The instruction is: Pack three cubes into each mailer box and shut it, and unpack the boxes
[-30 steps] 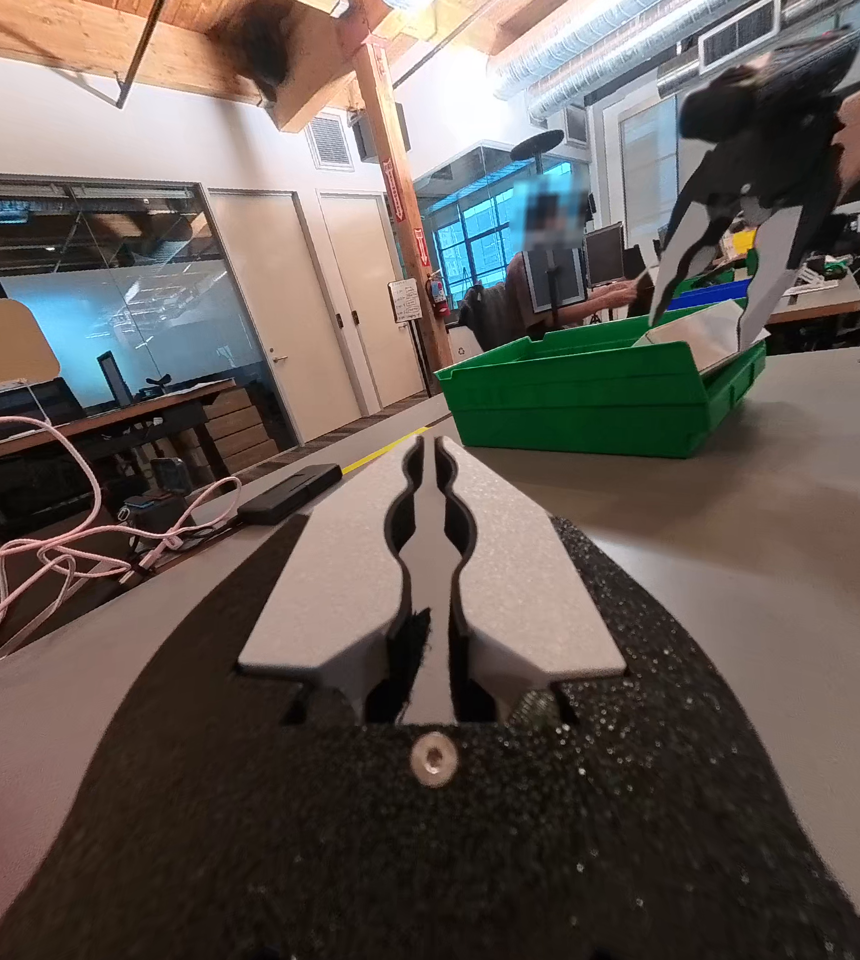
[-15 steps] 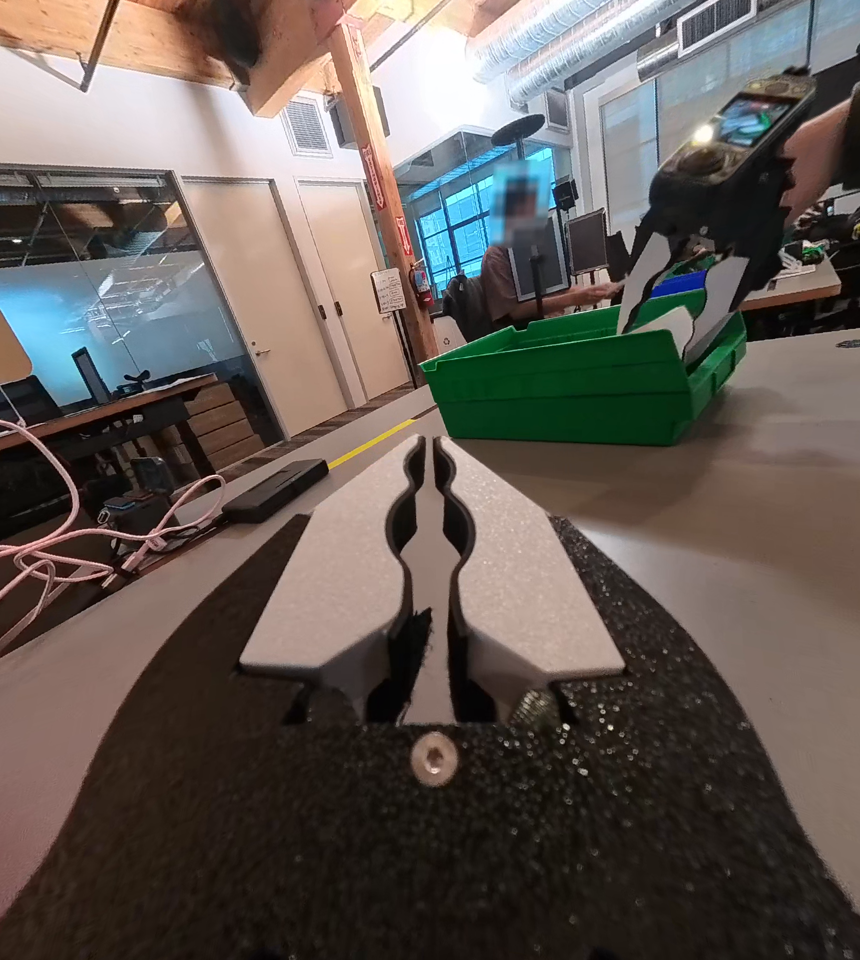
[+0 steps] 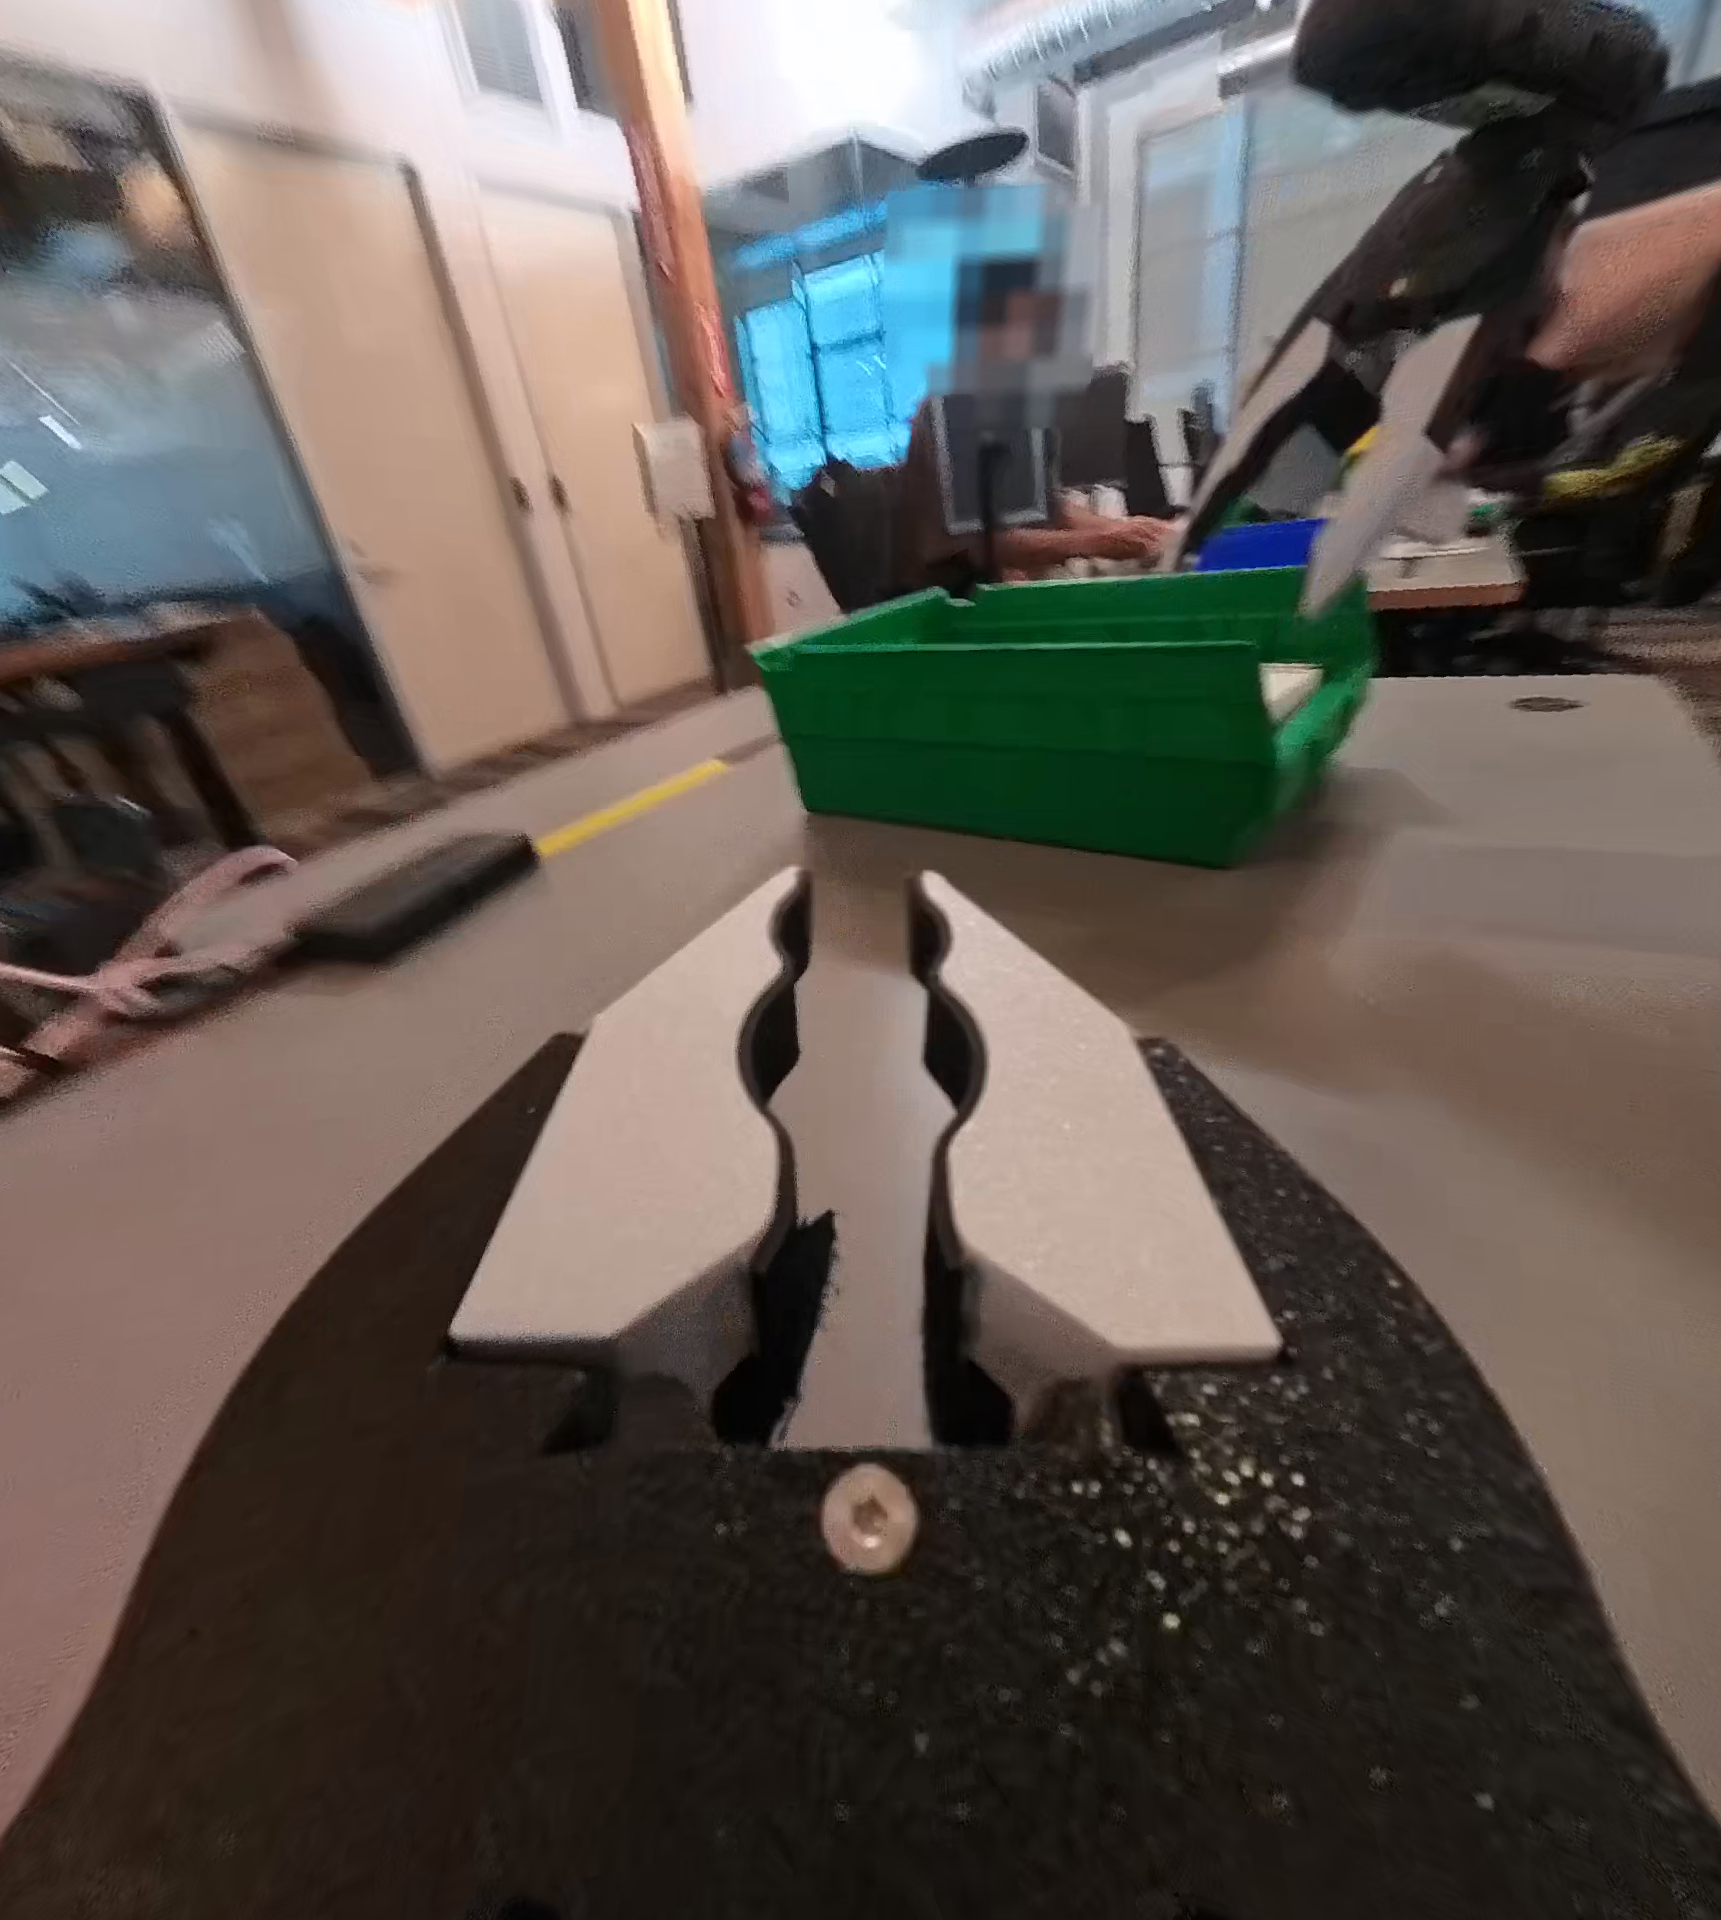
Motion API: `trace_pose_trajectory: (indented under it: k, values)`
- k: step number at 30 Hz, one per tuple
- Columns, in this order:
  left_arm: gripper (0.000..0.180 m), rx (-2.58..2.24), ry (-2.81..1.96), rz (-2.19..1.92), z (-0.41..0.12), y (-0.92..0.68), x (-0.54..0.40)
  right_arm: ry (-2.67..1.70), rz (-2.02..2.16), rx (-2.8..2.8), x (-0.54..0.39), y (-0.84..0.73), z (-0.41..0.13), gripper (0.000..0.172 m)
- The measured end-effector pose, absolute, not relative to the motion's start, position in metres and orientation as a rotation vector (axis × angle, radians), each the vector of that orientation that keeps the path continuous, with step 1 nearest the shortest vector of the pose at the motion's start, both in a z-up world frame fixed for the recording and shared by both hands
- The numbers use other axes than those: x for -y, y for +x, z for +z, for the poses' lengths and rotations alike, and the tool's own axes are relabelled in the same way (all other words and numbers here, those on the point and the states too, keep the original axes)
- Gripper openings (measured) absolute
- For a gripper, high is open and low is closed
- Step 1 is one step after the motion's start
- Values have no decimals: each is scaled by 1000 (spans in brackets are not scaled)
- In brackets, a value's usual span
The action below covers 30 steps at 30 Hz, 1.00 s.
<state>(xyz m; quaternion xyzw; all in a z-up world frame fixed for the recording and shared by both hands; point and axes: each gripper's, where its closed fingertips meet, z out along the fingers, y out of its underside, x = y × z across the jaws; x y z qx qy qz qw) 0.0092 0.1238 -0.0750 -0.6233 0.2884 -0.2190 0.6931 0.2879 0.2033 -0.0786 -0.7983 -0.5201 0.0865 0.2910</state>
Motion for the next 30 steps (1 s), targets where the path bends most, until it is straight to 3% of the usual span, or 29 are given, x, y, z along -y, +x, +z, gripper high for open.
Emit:
trace_pose_trajectory:
  k: [5,6,8,10,12,15,18,23,28,30]
  values:
    - [52,-592,-1457,-527,-56,-4,-115,-1871,43,797,-235,344,-33,93]
    - [48,-556,-1448,-450,-47,-17,-115,-1840,-52,686,-239,368,-32,92]
    - [16,-490,-1446,-332,-34,-43,-114,-1835,-106,469,-241,405,-41,84]
    - [16,-422,-1476,-274,-27,-65,-115,-1880,11,307,-241,418,-64,78]
    - [35,-346,-1532,-151,-26,-93,-119,-1941,71,215,-243,423,-89,75]
    - [77,-194,-1612,58,-31,-142,-121,-2019,7,208,-245,430,-117,66]
    - [86,-103,-1774,63,-62,-164,-121,-2024,63,254,-250,421,-123,44]
    - [110,-30,-1987,144,-112,-183,-128,-2043,104,260,-249,420,-125,34]
    - [106,-11,-2045,208,-125,-189,-140,-2051,188,284,-245,411,-126,44]
    - [95,-16,-2062,234,-127,-193,-143,-2054,228,262,-246,410,-127,45]
